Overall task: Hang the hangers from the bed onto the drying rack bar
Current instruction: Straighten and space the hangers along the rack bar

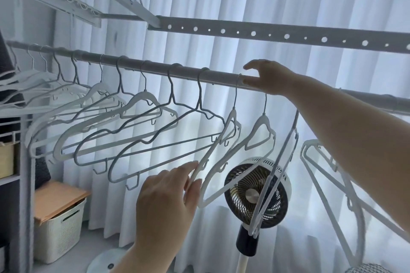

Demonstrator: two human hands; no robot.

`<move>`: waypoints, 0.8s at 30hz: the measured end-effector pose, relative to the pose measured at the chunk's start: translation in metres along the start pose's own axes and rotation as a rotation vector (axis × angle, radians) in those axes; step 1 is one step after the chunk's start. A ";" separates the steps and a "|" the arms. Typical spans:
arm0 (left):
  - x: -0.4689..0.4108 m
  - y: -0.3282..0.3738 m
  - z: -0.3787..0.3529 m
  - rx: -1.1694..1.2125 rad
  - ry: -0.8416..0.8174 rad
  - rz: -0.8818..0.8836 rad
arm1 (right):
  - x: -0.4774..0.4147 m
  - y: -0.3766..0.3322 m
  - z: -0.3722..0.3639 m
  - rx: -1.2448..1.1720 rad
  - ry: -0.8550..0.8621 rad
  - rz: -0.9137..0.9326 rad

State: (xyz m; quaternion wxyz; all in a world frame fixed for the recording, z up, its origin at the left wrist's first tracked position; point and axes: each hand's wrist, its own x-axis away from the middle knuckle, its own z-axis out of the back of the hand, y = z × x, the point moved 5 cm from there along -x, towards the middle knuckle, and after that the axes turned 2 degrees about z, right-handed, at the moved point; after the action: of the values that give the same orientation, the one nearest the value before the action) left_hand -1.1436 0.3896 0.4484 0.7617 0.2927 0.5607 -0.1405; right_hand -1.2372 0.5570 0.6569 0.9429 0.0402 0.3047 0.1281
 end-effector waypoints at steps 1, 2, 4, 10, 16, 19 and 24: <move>0.001 0.000 -0.001 0.005 -0.005 -0.004 | 0.002 0.005 0.001 0.008 -0.006 -0.016; 0.001 -0.001 -0.002 0.011 -0.010 -0.006 | 0.004 0.010 0.002 0.014 -0.015 -0.034; 0.001 0.000 -0.003 0.006 -0.029 0.002 | 0.008 0.020 0.001 0.010 -0.037 -0.074; 0.002 0.008 -0.007 -0.018 -0.065 -0.003 | 0.015 0.027 -0.001 0.003 -0.066 -0.087; 0.004 0.009 -0.012 -0.003 -0.068 0.018 | 0.017 0.028 0.001 0.005 -0.067 -0.053; 0.005 0.011 -0.014 -0.021 -0.075 0.036 | 0.018 0.030 0.002 0.018 -0.065 -0.042; 0.007 0.014 -0.015 -0.060 -0.067 0.034 | 0.020 0.032 0.003 0.018 -0.061 -0.026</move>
State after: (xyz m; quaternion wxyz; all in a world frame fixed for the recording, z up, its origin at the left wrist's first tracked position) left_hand -1.1459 0.4106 0.4431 0.7907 0.2741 0.5339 -0.1203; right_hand -1.2265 0.5932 0.6524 0.9529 0.0485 0.2776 0.1118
